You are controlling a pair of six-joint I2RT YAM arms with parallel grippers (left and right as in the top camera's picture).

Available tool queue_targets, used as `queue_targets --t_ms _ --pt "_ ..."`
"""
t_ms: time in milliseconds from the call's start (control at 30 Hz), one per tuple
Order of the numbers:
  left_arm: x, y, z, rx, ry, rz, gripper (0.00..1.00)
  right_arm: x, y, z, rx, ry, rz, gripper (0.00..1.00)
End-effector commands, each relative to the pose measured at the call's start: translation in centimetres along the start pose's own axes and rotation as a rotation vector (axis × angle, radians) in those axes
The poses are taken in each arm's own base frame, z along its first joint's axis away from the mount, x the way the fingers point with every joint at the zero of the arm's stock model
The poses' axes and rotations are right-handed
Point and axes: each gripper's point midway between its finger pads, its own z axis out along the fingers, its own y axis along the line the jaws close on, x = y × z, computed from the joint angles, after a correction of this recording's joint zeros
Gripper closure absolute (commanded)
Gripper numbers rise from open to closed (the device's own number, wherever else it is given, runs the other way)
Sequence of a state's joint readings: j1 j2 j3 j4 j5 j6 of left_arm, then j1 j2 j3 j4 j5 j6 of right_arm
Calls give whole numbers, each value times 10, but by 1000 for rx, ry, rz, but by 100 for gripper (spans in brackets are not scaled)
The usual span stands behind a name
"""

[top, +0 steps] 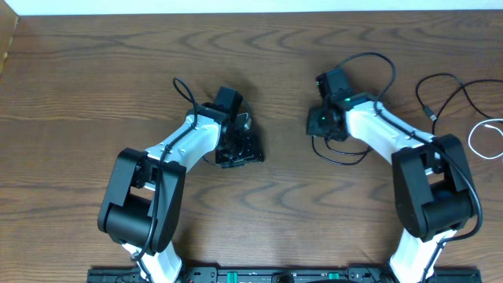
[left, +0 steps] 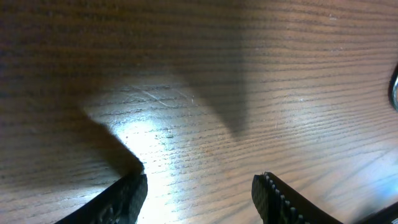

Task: Untangle cables
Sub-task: 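Lower the right gripper and grasp the black cable near its USB plug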

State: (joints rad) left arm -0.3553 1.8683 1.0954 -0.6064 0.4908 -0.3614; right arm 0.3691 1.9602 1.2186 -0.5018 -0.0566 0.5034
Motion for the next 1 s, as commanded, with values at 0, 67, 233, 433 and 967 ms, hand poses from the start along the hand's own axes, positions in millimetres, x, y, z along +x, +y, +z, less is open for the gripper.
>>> queue_targets --t_ms 0,67,233,433,967 --pt "2 9 2 -45 5 6 40 16 8 20 32 27 -5 53" --pt "2 9 2 -45 4 6 40 18 14 20 25 20 -19 55" --pt "2 9 2 -45 4 6 40 35 14 20 53 76 -39 83" --pt "2 9 2 -45 5 6 40 55 3 16 105 154 -43 91" --pt "3 9 2 -46 8 4 40 94 2 0 56 345 -94 99"
